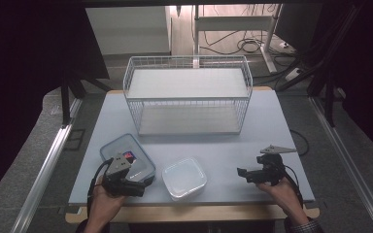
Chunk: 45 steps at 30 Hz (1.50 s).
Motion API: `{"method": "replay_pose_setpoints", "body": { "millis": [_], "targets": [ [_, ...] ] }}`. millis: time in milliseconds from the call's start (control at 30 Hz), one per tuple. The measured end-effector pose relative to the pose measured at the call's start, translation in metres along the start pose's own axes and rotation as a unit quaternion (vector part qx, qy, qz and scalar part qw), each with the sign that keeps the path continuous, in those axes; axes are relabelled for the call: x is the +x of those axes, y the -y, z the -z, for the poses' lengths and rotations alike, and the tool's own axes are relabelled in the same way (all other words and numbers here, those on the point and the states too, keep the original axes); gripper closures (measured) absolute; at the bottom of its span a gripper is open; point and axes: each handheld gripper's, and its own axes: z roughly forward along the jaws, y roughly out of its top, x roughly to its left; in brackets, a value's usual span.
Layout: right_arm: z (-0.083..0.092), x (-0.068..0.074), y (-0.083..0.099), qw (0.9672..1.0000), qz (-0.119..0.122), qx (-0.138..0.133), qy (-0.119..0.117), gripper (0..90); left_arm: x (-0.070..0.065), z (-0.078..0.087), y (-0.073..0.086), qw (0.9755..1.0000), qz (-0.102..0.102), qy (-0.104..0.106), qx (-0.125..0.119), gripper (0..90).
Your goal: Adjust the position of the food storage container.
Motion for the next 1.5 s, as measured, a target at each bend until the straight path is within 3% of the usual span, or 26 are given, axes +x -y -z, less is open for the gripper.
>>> {"method": "replay_pose_setpoints", "body": {
  "millis": [133,267,633,800,833,867,967,1033,1133,1167,1200,1267,1367,1433,1500],
  "targets": [
    [0.002,0.001,-0.001,0.9998,0.021,-0.005,-0.003,0.0,0.0,-0.002,0.001,1.0,0.001,0.006,-0.004,2.7],
    [0.001,-0.001,-0.001,0.9996,0.023,-0.017,-0.001,0.0,-0.001,-0.002,0.001,0.9998,-0.003,0.012,-0.013,2.6],
    [0.0,0.003,-0.002,0.9991,0.04,0.001,-0.016,3.5,-0.001,-0.005,0.003,0.9998,-0.011,0.008,-0.015,2.8],
    [0.001,0.01,-0.004,0.9982,0.055,-0.006,-0.023,19.8,0.001,0.001,0.003,0.9992,-0.016,0.007,-0.035,4.6],
    [0.001,0.01,-0.004,0.9982,0.055,-0.006,-0.023,19.8,0.001,0.001,0.003,0.9992,-0.016,0.007,-0.035,4.7],
    [0.002,0.013,-0.006,0.9974,0.063,-0.011,-0.035,26.6,0.003,0.001,0.004,0.9993,-0.013,0.007,-0.034,4.8],
    [0.001,0.021,-0.009,0.9956,0.081,-0.005,-0.046,35.9,0.004,0.0,0.004,0.9994,-0.011,0.005,-0.032,4.9],
    [-0.001,0.027,-0.012,0.9944,0.092,0.004,-0.052,42.8,0.005,0.0,0.004,0.9995,-0.015,0.002,-0.027,5.0],
    [-0.007,0.037,-0.016,0.9917,0.1,0.011,-0.079,55.2,0.005,0.0,0.004,0.9994,-0.025,-0.012,-0.019,5.2],
    [-0.007,0.037,-0.016,0.9917,0.1,0.011,-0.079,55.2,0.005,0.0,0.004,0.9994,-0.025,-0.012,-0.019,5.3],
    [-0.012,0.047,-0.02,0.9887,0.115,0.013,-0.094,62.0,0.007,0.001,0.004,0.9995,-0.022,-0.013,-0.02,5.3],
    [-0.016,0.057,-0.024,0.9856,0.136,0.016,-0.099,69.2,0.008,0.002,0.005,0.9995,-0.018,-0.015,-0.022,5.4],
    [-0.022,0.071,-0.032,0.9842,0.146,0.013,-0.099,81.2,0.011,0.004,0.005,0.9994,-0.013,-0.017,-0.027,5.4],
    [-0.026,0.079,-0.039,0.9826,0.148,0.011,-0.112,88.0,0.013,0.006,0.005,0.9993,-0.01,-0.017,-0.031,5.4],
    [-0.029,0.084,-0.042,0.9807,0.154,0.011,-0.12,89.2,0.013,0.007,0.005,0.9993,-0.008,-0.017,-0.033,5.4]
  ]
}}
